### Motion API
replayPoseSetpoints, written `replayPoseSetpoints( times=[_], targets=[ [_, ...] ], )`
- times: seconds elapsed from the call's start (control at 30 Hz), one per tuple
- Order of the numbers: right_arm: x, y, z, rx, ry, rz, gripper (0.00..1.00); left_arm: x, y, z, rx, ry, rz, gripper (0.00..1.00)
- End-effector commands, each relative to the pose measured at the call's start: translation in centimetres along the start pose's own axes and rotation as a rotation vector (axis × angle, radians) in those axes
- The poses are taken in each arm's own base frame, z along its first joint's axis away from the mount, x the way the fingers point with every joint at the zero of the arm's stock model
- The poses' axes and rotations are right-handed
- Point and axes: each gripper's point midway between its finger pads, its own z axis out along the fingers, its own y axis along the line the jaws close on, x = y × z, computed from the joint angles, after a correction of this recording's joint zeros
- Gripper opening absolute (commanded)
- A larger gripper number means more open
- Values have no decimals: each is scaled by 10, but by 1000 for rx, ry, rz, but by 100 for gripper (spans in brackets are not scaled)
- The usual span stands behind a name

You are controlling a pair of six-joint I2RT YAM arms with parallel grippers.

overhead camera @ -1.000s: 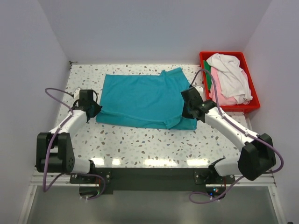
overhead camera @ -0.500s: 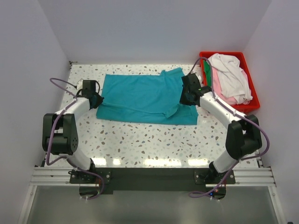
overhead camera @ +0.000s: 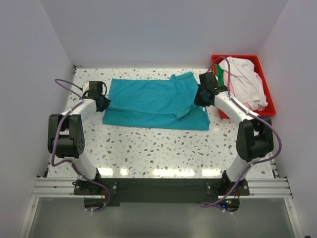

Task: Fold and stack the t-shirts
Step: Fold the tshirt

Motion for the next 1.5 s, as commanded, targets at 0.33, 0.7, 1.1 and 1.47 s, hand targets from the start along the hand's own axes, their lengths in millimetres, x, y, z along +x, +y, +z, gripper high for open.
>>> replayPoseSetpoints(
  times=[0.33, 0.7, 1.1, 1.47],
  targets=[
    [-32, 14, 23, -75, -21, 48, 0, -18, -12, 14, 5, -45, -10, 0],
    [-41, 10, 46, -95, -1, 97, 0, -25, -13, 24, 31, -47, -23, 0],
    [-50, 12, 36, -104, -28, 74, 63, -48, -42, -4, 190, -95, 19, 65],
    [42, 36, 41, -69, 38, -57, 43, -3, -17, -43, 141, -75, -10, 52]
  ],
)
